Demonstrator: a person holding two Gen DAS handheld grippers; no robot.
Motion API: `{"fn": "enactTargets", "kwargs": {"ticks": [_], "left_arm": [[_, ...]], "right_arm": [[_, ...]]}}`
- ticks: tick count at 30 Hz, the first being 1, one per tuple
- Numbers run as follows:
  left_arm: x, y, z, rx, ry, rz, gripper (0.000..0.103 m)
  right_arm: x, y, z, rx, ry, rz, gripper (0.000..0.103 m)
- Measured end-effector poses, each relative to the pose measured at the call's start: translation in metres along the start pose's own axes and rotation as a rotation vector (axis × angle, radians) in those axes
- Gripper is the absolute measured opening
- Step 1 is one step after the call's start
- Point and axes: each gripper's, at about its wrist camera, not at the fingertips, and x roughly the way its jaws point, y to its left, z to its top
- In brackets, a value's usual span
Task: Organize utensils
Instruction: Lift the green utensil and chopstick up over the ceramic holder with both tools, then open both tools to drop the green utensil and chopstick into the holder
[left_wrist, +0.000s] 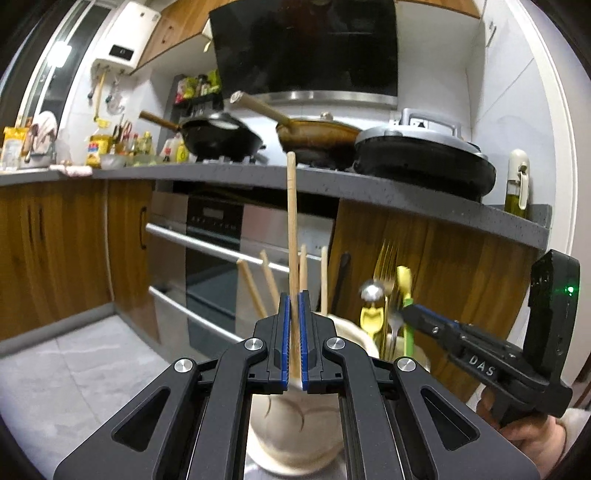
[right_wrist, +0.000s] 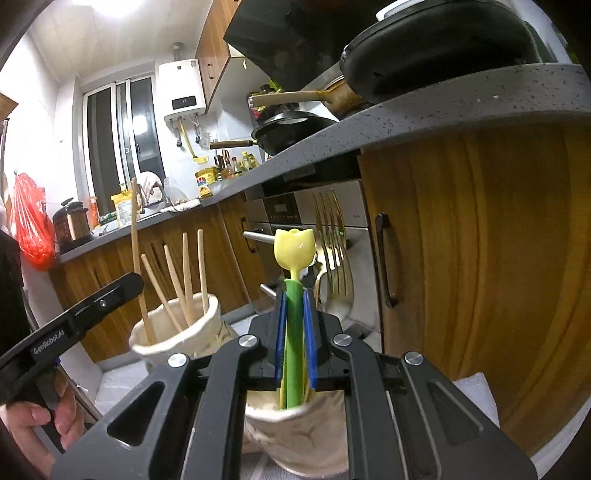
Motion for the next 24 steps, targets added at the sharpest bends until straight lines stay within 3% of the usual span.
{"fn": "enactTargets", "kwargs": {"ticks": [7,20,24], "left_arm": [[-0.004,0.004,-0.012,-0.002,0.067,0.026,0.005],[-0.003,0.009,-0.009,-0.016,0.099,0.056,0.006],[-0.002,0.01,-0.009,-0.025,0.1,0.061,0.011]], "right_arm": [[-0.011,-0.007,-0.01,0.028,0.021,-0.029,0.009],[-0.009,-0.015,-0.016,0.049,0.051,-0.048,0.009],[-0.008,-0.018,-0.016,0.054,0.06,-0.046,0.016]]}}
